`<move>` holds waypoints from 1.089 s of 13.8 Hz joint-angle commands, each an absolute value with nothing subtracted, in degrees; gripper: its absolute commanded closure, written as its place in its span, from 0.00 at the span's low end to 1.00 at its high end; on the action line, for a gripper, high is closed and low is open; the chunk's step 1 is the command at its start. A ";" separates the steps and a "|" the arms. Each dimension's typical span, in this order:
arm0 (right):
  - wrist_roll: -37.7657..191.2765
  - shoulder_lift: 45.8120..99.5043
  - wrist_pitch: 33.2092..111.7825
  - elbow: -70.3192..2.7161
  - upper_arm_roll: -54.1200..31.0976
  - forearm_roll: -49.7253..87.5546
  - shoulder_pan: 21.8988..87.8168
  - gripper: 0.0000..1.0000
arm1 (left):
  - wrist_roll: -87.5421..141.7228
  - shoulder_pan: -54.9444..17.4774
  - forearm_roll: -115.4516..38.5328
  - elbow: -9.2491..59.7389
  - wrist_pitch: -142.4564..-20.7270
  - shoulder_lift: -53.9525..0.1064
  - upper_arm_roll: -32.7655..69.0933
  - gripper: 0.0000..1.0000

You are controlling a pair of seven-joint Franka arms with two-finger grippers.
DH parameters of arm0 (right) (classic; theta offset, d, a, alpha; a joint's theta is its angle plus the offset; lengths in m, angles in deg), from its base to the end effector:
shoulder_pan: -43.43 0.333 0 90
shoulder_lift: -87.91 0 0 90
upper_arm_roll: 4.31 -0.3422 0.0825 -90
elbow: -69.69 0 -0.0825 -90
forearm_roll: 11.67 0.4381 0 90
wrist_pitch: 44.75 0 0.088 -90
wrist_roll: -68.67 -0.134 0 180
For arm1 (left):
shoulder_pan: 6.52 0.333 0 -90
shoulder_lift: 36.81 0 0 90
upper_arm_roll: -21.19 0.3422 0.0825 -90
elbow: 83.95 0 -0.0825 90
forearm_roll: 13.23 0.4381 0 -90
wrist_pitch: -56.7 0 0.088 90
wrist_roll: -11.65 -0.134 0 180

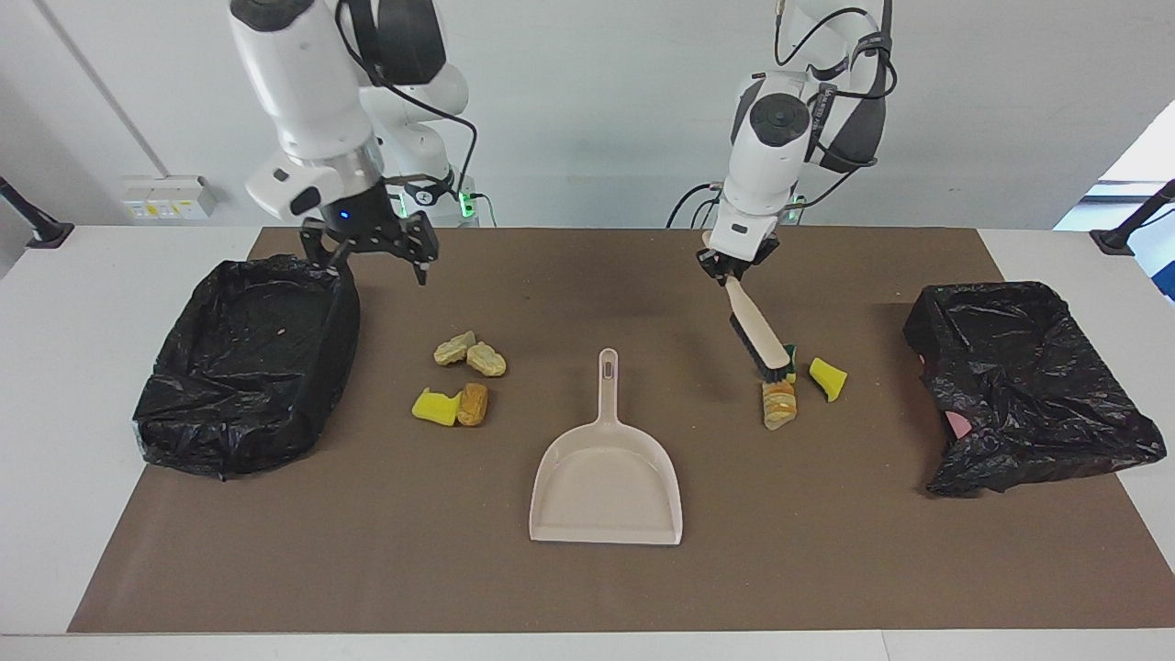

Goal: Sweep and dump trash in bin

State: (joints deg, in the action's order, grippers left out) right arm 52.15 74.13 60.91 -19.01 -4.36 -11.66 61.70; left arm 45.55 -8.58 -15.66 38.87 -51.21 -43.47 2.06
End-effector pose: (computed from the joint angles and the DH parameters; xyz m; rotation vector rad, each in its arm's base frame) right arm 0.6669 0.2208 0.5027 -3.1231 -0.0489 -0.0826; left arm 0.5015 -0.2011 0.4145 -3.0442 -0.3715 0.2054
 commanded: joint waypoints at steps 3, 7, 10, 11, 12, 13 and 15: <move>46.26 67.97 68.27 -17.94 -4.13 -10.45 65.75 0.00 | 44.08 -0.21 -14.91 39.45 -50.52 -43.75 1.24 1.00; 41.96 65.50 72.39 -18.20 -4.13 -10.44 69.44 0.00 | 41.45 4.20 -13.68 39.45 -50.70 -43.31 1.33 1.00; 38.53 62.17 75.38 -18.20 -4.13 -10.97 72.07 0.00 | 38.21 7.44 -13.67 39.53 -50.87 -43.22 1.33 1.00; 38.44 61.12 76.70 -18.12 -4.13 -11.06 72.96 0.00 | 35.23 9.55 -13.67 39.71 -50.79 -43.14 1.24 1.00; 38.43 60.41 77.67 -18.12 -4.13 -11.58 73.31 0.00 | 31.81 11.57 -13.67 40.49 -51.13 -42.96 1.24 1.00; 38.35 59.71 78.81 -18.12 -4.22 -11.76 73.40 0.00 | 28.12 13.42 -13.67 41.98 -52.01 -42.79 1.24 1.00; 38.35 59.08 79.26 -18.12 -4.13 -11.59 75.24 0.00 | 24.84 14.66 -13.67 43.49 -54.12 -42.61 1.24 1.00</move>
